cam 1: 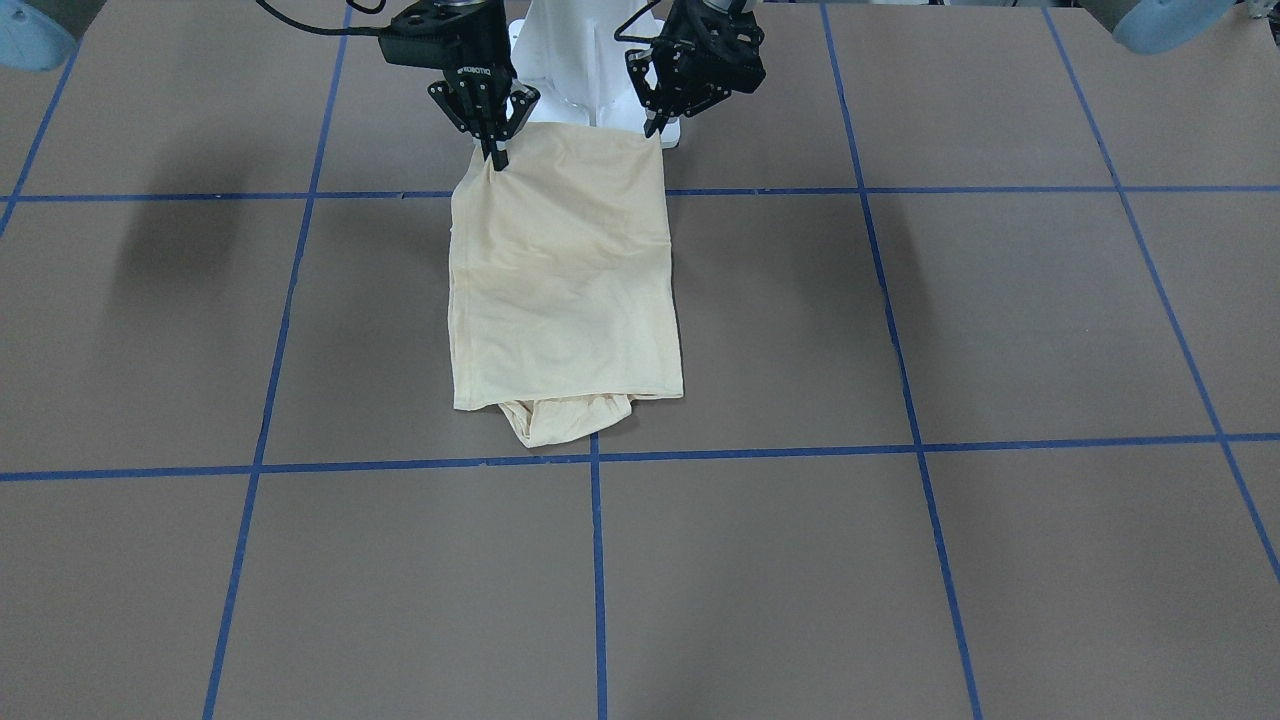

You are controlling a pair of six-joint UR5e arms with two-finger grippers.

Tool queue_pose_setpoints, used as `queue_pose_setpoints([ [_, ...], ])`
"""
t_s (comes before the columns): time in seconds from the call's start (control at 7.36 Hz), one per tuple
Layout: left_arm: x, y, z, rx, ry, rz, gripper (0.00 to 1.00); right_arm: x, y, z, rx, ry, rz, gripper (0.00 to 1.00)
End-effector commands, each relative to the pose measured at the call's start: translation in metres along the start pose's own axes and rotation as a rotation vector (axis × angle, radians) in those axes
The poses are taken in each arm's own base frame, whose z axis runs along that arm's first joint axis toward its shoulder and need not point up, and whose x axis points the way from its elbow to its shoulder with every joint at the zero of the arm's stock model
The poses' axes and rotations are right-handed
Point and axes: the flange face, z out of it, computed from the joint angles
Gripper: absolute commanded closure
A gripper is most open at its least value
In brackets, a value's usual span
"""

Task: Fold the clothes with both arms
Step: 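Grasp the near edge of the beige shirt with both grippers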

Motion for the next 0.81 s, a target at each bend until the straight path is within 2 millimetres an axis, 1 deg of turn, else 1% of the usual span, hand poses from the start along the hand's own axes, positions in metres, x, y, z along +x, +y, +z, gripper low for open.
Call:
queue_pose_setpoints([
  [0.0, 0.005, -0.033, 0.02, 0.051, -0.033, -0.014, 1.0, -0.022, -0.024, 0.038, 0.044, -0.039, -0.022, 1.0],
  [0.14, -0.001, -0.055, 0.027, 0.079, -0.063, 0.038, 1.0, -0.026, -0.04, 0.051, 0.07, -0.039, -0.035, 1.0],
  [0.27, 0.001, -0.086, 0.03, 0.12, -0.081, 0.059, 1.0, -0.034, -0.05, 0.059, 0.088, -0.031, -0.035, 1.0],
  [0.41, 0.002, -0.102, 0.036, 0.137, -0.097, 0.057, 1.0, -0.038, -0.055, 0.07, 0.098, -0.012, -0.043, 1.0],
  [0.54, 0.002, -0.116, 0.042, 0.157, -0.095, 0.048, 1.0, -0.044, -0.063, 0.07, 0.108, -0.013, -0.038, 1.0],
  [0.68, 0.002, -0.13, 0.053, 0.171, -0.096, 0.062, 1.0, -0.052, -0.071, 0.078, 0.112, -0.001, -0.041, 1.0],
])
